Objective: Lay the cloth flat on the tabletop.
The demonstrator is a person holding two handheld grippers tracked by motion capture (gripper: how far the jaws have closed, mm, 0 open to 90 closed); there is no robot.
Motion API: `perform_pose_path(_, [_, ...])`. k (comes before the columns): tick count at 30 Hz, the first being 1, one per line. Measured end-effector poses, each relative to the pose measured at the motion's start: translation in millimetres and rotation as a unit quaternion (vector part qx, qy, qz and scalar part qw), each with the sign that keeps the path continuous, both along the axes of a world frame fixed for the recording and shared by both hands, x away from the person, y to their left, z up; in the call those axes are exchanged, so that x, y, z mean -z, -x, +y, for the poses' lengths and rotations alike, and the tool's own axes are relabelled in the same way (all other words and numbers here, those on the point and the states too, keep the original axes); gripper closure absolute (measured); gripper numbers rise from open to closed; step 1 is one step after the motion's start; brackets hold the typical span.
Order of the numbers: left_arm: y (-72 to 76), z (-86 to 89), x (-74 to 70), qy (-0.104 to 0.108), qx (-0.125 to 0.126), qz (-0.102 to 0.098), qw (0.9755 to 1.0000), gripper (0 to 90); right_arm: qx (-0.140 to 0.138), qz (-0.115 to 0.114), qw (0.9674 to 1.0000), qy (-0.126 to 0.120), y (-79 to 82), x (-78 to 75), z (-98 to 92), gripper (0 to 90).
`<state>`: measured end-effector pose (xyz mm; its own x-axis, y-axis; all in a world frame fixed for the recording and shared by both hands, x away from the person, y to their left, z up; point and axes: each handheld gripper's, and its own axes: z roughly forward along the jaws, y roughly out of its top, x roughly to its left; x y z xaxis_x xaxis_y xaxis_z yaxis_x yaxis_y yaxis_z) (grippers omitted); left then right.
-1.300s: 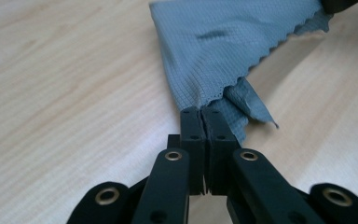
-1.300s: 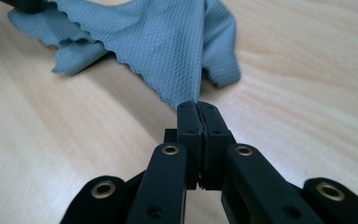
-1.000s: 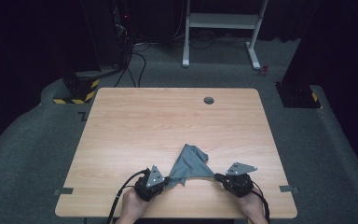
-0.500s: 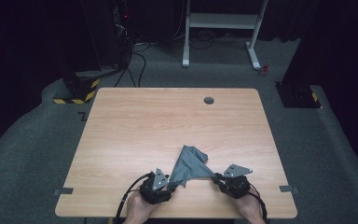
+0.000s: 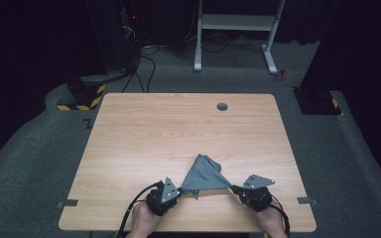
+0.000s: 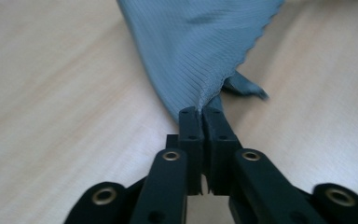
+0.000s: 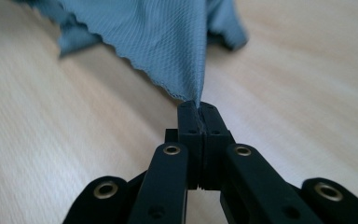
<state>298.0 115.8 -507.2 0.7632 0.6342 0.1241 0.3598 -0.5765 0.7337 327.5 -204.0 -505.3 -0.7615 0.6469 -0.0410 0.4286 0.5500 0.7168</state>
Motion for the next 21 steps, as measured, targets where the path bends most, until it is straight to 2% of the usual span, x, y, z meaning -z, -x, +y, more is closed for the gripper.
perform_pose_path(1, [1.1, 0.6, 2.9, -0.004, 0.008, 0.011, 0.9999, 83.6, -0.004, 0.006, 1.0000, 0.006, 0.5, 2.9, 0.7, 89.1])
perform_pose_path(2, [2.2, 1.2, 4.4, -0.007, 0.012, 0.014, 0.9998, 80.4, -0.010, 0.016, 0.9998, 0.010, 1.3, 7.6, 0.7, 88.1])
perform_pose_path(4, [5.4, 3.8, 5.8, -0.003, 0.007, 0.007, 0.9999, 72.9, -0.004, 0.012, 0.9999, 0.005, 3.4, 10.7, -1.5, 74.3])
perform_pose_path(5, [5.9, 6.9, 3.5, 0.012, 0.001, 0.001, 0.9999, 70.4, 0.005, 0.008, 0.9999, -0.005, 3.9, 10.3, -3.4, 69.4])
perform_pose_path(6, [5.3, 9.0, 1.2, 0.024, -0.003, -0.001, 0.9997, 66.5, 0.011, 0.005, 0.9996, -0.025, 3.5, 7.8, -6.8, 67.6])
perform_pose_path(8, [-0.4, 15.6, -7.4, 0.065, -0.022, -0.005, 0.9976, 60.1, 0.019, 0.001, 0.9984, -0.054, 2.1, 0.9, -10.8, 66.5])
perform_pose_path(9, [-2.2, 16.6, -9.0, 0.068, -0.024, -0.006, 0.9974, 57.8, 0.022, -0.008, 0.9974, -0.068, -0.8, -6.3, -11.3, 66.5])
perform_pose_path(10, [-7.1, 17.2, -11.4, 0.074, -0.036, -0.009, 0.9966, 56.5, 0.023, -0.012, 0.9972, -0.071, -2.1, -8.7, -10.8, 66.6])
perform_pose_path(11, [-10.1, 16.9, -11.9, 0.073, -0.041, -0.010, 0.9965, 54.2, 0.026, -0.018, 0.9970, -0.070, -6.6, -14.3, -8.2, 67.3])
perform_pose_path(14, [-24.7, 10.0, -5.9, 0.058, -0.073, 0.001, 0.9956, 50.6, 0.033, -0.018, 0.9976, -0.058, -24.1, -20.3, 4.5, 68.9])
perform_pose_path(19, [-32.4, 1.4, 6.3, 0.041, -0.091, 0.005, 0.9950, 46.8, 0.045, 0.006, 0.9981, -0.042, -56.6, -12.9, 29.9, 68.9])
perform_pose_path(21, [-33.9, 0.1, 9.4, 0.045, -0.095, 0.009, 0.9944, 46.4, 0.049, 0.014, 0.9979, -0.040, -65.0, -10.5, 37.0, 68.6])
